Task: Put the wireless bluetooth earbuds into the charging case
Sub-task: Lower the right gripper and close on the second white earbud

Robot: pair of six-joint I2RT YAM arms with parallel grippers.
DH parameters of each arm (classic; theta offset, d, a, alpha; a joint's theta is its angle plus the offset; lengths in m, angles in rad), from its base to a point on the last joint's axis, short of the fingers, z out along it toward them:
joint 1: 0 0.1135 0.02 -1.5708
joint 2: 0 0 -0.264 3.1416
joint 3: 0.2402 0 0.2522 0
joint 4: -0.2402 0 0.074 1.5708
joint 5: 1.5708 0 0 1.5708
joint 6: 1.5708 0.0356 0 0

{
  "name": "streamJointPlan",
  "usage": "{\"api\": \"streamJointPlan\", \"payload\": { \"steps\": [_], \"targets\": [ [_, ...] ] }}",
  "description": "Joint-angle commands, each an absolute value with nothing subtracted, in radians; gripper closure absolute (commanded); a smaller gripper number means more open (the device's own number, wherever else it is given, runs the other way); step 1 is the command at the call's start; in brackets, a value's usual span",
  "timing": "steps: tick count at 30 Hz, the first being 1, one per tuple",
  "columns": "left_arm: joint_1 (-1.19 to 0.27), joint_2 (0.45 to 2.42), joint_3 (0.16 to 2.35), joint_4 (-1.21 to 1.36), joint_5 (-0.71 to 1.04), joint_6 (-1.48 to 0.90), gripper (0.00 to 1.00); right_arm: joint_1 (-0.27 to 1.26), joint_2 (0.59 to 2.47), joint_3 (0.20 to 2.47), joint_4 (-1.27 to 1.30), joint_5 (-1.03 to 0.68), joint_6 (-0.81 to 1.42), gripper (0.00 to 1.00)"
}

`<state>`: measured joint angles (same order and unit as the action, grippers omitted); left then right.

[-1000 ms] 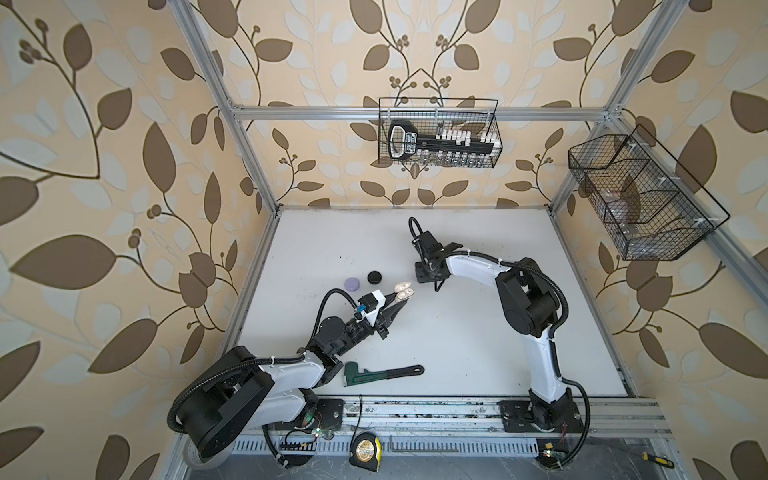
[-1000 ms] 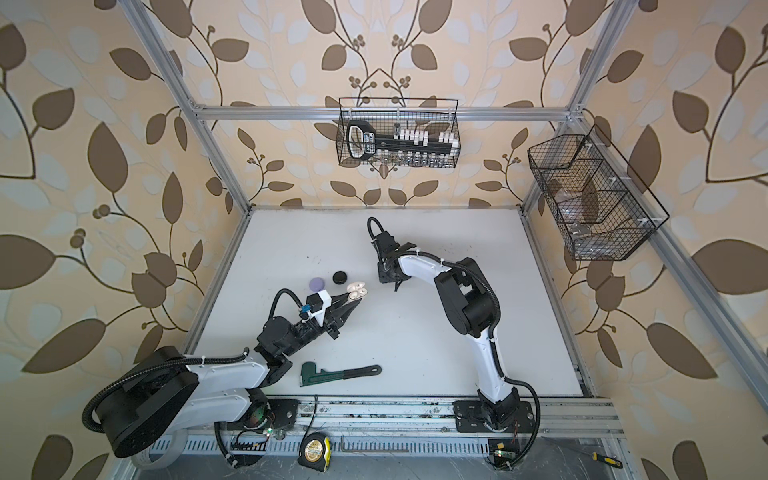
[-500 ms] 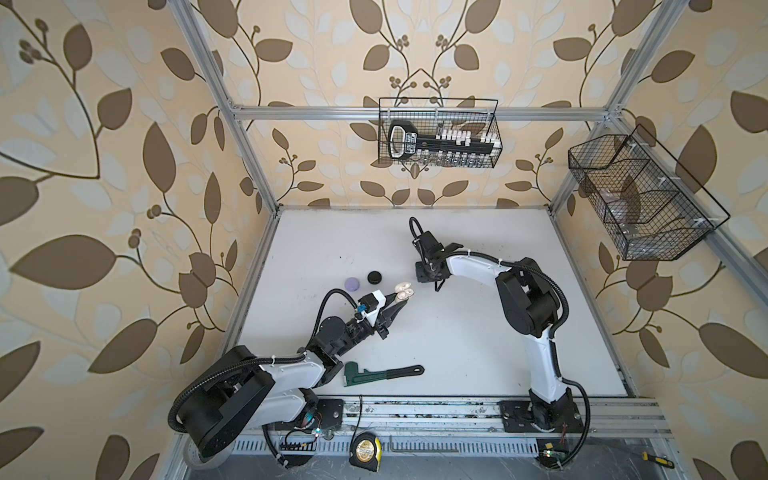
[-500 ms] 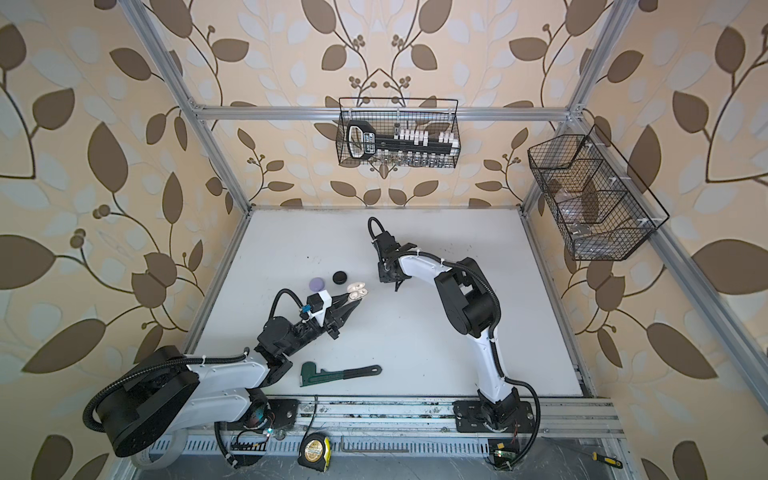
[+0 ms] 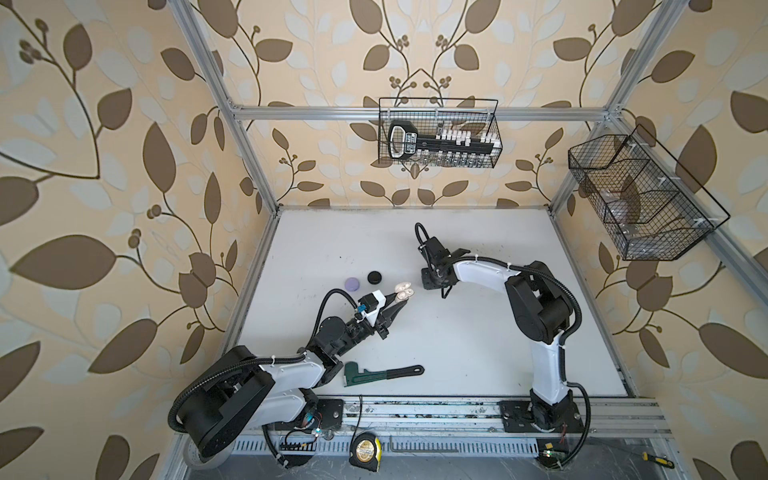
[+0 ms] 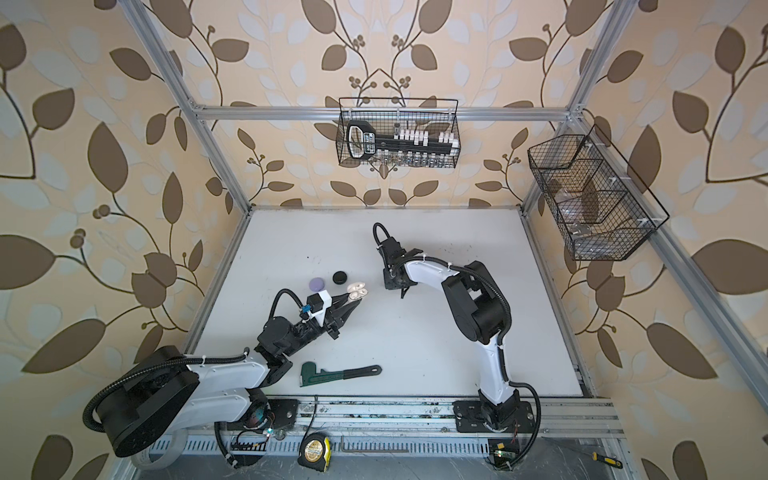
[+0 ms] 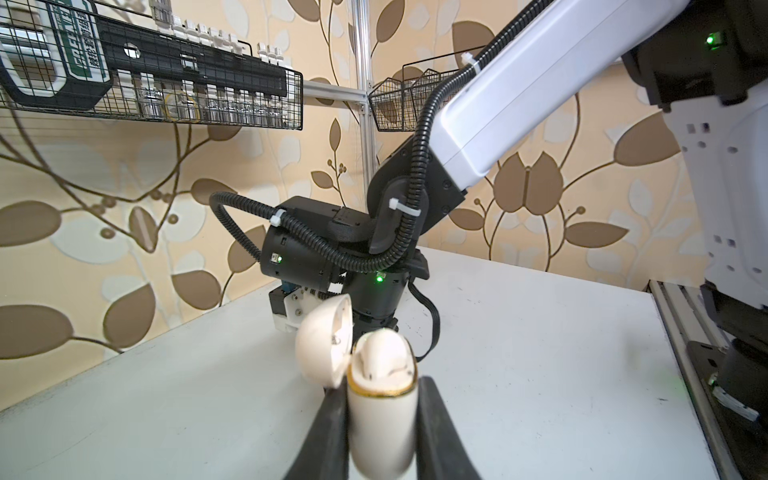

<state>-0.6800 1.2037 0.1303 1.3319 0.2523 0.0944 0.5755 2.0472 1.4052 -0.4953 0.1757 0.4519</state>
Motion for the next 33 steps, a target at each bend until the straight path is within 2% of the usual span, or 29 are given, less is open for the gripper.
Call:
{"api": "streamJointPlan", "payload": {
  "steps": [1, 5, 9, 16, 26, 29, 33],
  "targets": [
    [-0.683, 1.186, 0.129, 1.392, 0.256, 0.098, 1.0, 0.577, 1.955, 1.324, -0.502, 0.146, 0.46, 0.84],
    [-0.683, 1.179, 0.127, 1.39, 0.255, 0.098, 1.0, 0.601, 1.87, 1.192, -0.464, 0.102, 0.464, 0.84],
    [-0.683, 1.176, 0.128, 1.381, 0.253, 0.103, 1.0, 0.659, 1.8, 1.097, -0.446, 0.159, 0.45, 0.84],
    [-0.683, 1.172, 0.125, 1.385, 0.249, 0.107, 1.0, 0.678, 1.823, 1.066, -0.449, 0.172, 0.439, 0.83],
    [-0.683, 1.16, 0.121, 1.376, 0.244, 0.11, 1.0, 0.685, 1.804, 1.027, -0.452, 0.207, 0.449, 0.73],
    [-0.684, 1.156, 0.122, 1.373, 0.247, 0.109, 1.0, 0.672, 1.808, 1.017, -0.453, 0.214, 0.456, 0.63],
    [-0.683, 1.152, 0.119, 1.374, 0.245, 0.11, 1.0, 0.655, 1.788, 1.001, -0.445, 0.211, 0.462, 0.63]
  ]
}}
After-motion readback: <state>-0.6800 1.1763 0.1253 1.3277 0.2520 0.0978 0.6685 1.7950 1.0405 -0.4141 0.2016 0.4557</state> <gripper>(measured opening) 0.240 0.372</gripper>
